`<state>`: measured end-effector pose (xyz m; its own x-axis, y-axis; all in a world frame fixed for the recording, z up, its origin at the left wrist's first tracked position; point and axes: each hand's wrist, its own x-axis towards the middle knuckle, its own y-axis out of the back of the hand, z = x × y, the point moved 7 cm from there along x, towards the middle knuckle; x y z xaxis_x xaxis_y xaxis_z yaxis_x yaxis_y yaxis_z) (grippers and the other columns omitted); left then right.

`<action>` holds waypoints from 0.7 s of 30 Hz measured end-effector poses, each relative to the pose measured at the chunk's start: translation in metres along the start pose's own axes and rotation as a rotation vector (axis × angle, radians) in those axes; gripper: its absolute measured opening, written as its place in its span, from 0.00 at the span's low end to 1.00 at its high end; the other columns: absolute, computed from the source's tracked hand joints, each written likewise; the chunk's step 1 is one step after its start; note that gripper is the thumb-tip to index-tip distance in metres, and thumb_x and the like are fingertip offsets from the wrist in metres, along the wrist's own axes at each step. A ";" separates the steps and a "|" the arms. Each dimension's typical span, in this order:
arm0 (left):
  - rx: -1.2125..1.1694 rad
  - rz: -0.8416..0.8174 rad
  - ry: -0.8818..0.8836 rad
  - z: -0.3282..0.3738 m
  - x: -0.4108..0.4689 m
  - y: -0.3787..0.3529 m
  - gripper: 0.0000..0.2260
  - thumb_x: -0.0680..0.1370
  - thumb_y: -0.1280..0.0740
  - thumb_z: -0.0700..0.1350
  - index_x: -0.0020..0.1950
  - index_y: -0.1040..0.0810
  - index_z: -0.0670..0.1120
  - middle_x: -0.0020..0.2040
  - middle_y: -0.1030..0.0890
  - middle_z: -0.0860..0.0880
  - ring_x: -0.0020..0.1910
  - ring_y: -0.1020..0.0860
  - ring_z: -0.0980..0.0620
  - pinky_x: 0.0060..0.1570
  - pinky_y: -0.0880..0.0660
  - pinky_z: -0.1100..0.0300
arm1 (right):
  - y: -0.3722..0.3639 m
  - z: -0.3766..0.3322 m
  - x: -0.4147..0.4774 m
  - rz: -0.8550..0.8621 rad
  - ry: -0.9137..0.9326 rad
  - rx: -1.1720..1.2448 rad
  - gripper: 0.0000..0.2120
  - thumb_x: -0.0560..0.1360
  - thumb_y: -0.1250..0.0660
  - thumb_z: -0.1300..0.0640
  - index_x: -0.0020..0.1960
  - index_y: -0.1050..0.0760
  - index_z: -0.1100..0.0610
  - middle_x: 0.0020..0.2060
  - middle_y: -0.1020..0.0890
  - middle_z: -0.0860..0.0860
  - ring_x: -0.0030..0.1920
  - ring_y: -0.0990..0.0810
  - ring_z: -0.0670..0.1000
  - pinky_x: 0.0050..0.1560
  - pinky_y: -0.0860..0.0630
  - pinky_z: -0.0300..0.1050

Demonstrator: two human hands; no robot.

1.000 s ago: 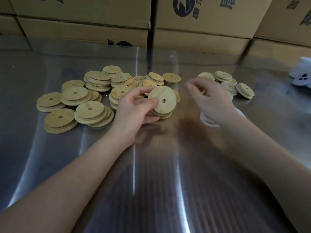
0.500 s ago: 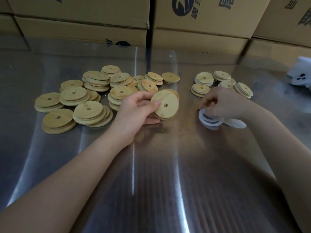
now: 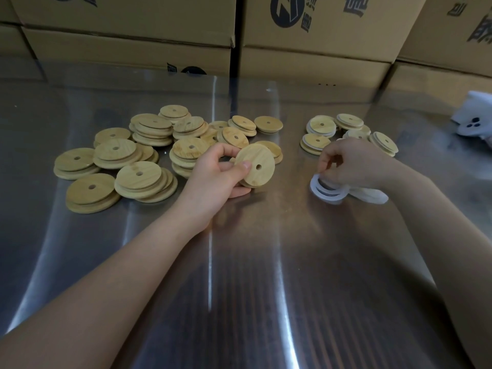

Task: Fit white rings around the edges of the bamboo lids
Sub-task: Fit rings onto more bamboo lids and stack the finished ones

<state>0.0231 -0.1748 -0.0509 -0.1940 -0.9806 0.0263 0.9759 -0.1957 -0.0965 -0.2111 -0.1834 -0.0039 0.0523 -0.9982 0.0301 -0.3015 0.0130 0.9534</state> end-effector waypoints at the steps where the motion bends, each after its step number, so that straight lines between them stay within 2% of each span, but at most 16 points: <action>1: -0.015 0.002 0.001 0.000 0.000 0.000 0.04 0.79 0.33 0.39 0.52 0.24 0.46 0.44 0.14 0.48 0.47 0.15 0.51 0.42 0.17 0.56 | 0.001 0.000 0.000 0.006 -0.006 0.017 0.08 0.68 0.31 0.63 0.35 0.22 0.50 0.33 0.19 0.45 0.37 0.23 0.42 0.33 0.31 0.32; 5: -0.110 0.043 0.019 0.002 -0.001 0.002 0.03 0.79 0.33 0.41 0.51 0.22 0.47 0.43 0.14 0.49 0.46 0.15 0.49 0.40 0.17 0.52 | 0.008 -0.007 -0.004 0.063 0.039 0.219 0.07 0.68 0.32 0.63 0.36 0.24 0.52 0.36 0.18 0.49 0.37 0.22 0.45 0.40 0.25 0.40; 8: -0.204 0.042 0.075 0.001 -0.004 0.001 0.04 0.80 0.33 0.42 0.53 0.20 0.48 0.51 0.16 0.46 0.48 0.15 0.47 0.39 0.17 0.49 | 0.006 -0.021 -0.007 0.005 0.113 0.429 0.08 0.72 0.31 0.67 0.40 0.23 0.54 0.37 0.18 0.52 0.36 0.22 0.44 0.41 0.24 0.42; 10: -0.237 0.009 0.119 0.000 -0.005 -0.003 0.07 0.80 0.33 0.42 0.57 0.21 0.47 0.55 0.18 0.44 0.48 0.15 0.45 0.39 0.18 0.48 | 0.005 -0.029 -0.010 -0.057 0.153 0.559 0.09 0.73 0.31 0.68 0.41 0.22 0.55 0.36 0.18 0.51 0.36 0.22 0.45 0.38 0.26 0.38; 12: -0.265 -0.017 0.154 -0.001 -0.007 -0.005 0.09 0.80 0.34 0.41 0.60 0.22 0.46 0.56 0.18 0.43 0.48 0.15 0.44 0.40 0.17 0.48 | 0.005 -0.035 -0.013 -0.143 0.191 0.653 0.10 0.74 0.31 0.67 0.40 0.22 0.53 0.33 0.18 0.49 0.32 0.25 0.44 0.31 0.30 0.36; 15: -0.275 -0.040 0.182 -0.003 -0.007 -0.007 0.11 0.80 0.34 0.39 0.62 0.23 0.45 0.56 0.18 0.42 0.49 0.15 0.44 0.42 0.17 0.48 | 0.001 -0.047 -0.020 -0.277 0.268 0.746 0.10 0.74 0.31 0.65 0.40 0.21 0.51 0.32 0.19 0.51 0.28 0.29 0.47 0.26 0.35 0.38; 18: -0.285 -0.058 0.188 -0.004 -0.007 -0.009 0.12 0.80 0.35 0.37 0.63 0.24 0.44 0.56 0.17 0.41 0.48 0.15 0.44 0.42 0.17 0.47 | -0.007 -0.060 -0.027 -0.353 0.298 0.867 0.04 0.73 0.31 0.62 0.43 0.23 0.54 0.34 0.19 0.54 0.26 0.29 0.47 0.24 0.35 0.35; 21: -0.298 -0.096 0.165 -0.002 -0.009 -0.012 0.12 0.81 0.37 0.36 0.62 0.23 0.46 0.55 0.17 0.41 0.48 0.15 0.43 0.40 0.18 0.48 | -0.016 -0.071 -0.026 -0.328 0.316 0.857 0.05 0.75 0.33 0.66 0.45 0.25 0.57 0.35 0.18 0.54 0.26 0.27 0.48 0.23 0.32 0.36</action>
<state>0.0133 -0.1640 -0.0518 -0.3210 -0.9408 -0.1091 0.8849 -0.2569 -0.3885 -0.1397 -0.1532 0.0010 0.4735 -0.8808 0.0003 -0.8110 -0.4359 0.3901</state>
